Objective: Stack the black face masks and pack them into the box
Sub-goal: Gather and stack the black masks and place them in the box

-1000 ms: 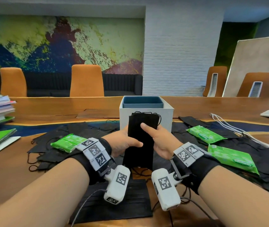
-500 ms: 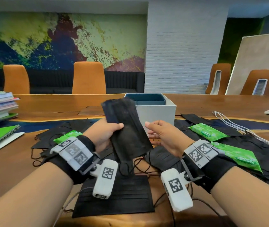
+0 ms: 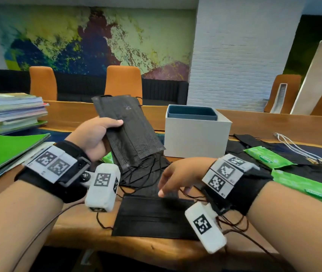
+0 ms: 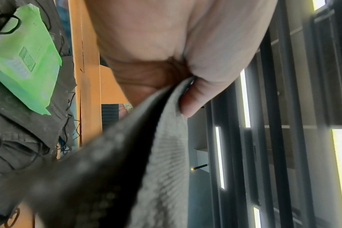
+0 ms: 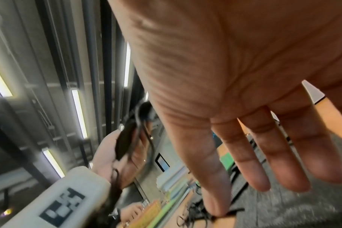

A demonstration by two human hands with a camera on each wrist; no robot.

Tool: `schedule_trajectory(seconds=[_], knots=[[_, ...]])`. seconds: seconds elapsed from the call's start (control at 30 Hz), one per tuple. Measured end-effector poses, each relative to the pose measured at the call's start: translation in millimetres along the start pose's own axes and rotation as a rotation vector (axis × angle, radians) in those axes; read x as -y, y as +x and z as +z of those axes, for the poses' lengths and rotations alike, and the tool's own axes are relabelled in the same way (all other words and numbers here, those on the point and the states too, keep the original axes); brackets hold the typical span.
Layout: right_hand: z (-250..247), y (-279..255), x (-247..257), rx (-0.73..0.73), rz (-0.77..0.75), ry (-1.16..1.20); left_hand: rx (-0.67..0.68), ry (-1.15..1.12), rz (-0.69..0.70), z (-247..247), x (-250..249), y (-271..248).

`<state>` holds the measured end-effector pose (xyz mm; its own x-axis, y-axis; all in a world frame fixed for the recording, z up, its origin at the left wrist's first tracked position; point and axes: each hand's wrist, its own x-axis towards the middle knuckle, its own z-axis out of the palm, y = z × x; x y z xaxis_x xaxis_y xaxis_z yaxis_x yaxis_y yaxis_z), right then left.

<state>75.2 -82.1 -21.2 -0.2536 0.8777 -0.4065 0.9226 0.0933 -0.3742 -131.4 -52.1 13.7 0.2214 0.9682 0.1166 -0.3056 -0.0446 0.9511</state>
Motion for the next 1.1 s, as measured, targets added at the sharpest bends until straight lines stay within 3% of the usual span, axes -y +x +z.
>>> schedule_trajectory(seconds=[0.4,0.53,0.7,0.87,1.1], knots=[[10.1,26.2,13.6,0.09,0.062,-0.274,0.038,-0.002,0.024,-9.8,-6.3,2.2],[-1.0,25.8,3.3,0.054,0.015,-0.217,0.004,-0.006,0.011,-14.9,-2.7,9.6],[-35.2,16.2,-29.2,-0.132,-0.024,0.145,-0.047,-0.111,-0.022,-15.1,4.6,27.0],[-52.0,11.7,-58.7,-0.44,-0.182,0.775,-0.024,-0.142,-0.074,7.1,19.0,48.7],[-50.6,22.1,-74.9,-0.617,-0.263,1.192,0.061,-0.16,-0.183,44.9,45.0,67.7]])
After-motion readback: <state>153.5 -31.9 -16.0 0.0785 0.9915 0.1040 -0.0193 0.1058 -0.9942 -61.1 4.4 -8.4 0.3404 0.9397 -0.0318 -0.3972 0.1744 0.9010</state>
